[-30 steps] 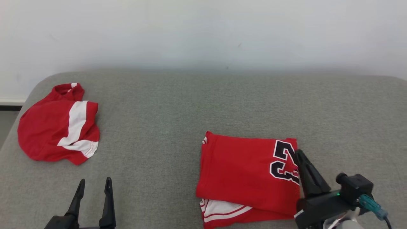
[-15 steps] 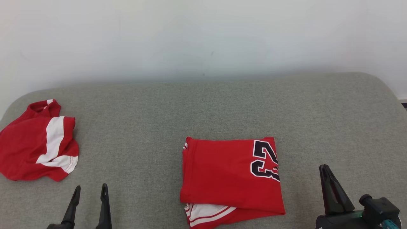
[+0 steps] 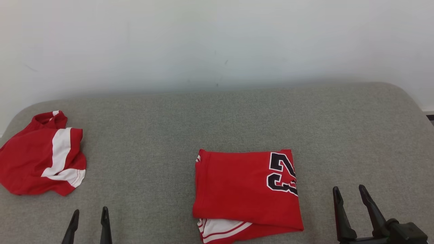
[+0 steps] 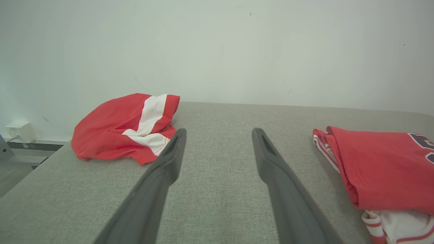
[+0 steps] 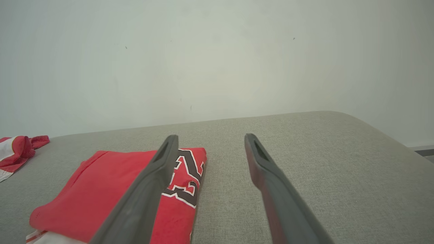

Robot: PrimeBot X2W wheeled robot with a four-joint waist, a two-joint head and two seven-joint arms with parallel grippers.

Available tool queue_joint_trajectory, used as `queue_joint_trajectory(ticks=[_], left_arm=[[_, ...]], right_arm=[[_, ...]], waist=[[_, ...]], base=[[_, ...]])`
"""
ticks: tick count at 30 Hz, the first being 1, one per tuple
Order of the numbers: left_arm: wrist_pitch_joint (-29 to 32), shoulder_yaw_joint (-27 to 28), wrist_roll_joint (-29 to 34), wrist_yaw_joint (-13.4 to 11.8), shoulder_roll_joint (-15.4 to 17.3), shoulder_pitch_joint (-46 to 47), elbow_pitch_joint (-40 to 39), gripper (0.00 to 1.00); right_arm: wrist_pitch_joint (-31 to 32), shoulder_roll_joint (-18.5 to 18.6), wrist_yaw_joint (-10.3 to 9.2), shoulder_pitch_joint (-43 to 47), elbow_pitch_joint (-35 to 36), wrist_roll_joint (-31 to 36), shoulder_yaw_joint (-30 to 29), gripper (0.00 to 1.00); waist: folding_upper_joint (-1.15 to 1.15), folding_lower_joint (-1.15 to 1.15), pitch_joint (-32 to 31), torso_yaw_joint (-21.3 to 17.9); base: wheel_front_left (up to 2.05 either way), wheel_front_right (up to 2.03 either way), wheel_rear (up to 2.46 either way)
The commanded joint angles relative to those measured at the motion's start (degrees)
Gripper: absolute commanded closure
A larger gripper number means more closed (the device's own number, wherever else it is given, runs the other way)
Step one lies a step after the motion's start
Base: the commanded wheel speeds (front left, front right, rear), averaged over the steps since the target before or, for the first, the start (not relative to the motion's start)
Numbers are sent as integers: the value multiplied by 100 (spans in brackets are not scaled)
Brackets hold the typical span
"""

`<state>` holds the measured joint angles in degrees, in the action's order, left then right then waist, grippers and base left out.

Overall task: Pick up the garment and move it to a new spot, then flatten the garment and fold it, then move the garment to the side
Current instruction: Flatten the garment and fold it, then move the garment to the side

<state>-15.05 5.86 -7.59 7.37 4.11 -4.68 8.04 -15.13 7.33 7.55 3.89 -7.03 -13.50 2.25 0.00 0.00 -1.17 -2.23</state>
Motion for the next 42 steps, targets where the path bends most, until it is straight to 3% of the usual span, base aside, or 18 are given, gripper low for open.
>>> queue_joint_trajectory(ticks=[1,31,42], left_arm=[[-18,19,-50,-13,7,-80,9,0],[-18,-149,-83,-21,127,-159,17,0],[-18,-226,-112,-38,125,41,53,0]], right_arm=[[0,-24,-14,85,18,45,-30,0],[138,-66,-14,76,-279,62,-56,0],[459,111,-14,-905,-936,145,153,0]], waist=[[0,0,-20,17],[0,0,-92,198],[0,0,72,360]], base=[[0,0,0],[0,0,0],[0,0,0]])
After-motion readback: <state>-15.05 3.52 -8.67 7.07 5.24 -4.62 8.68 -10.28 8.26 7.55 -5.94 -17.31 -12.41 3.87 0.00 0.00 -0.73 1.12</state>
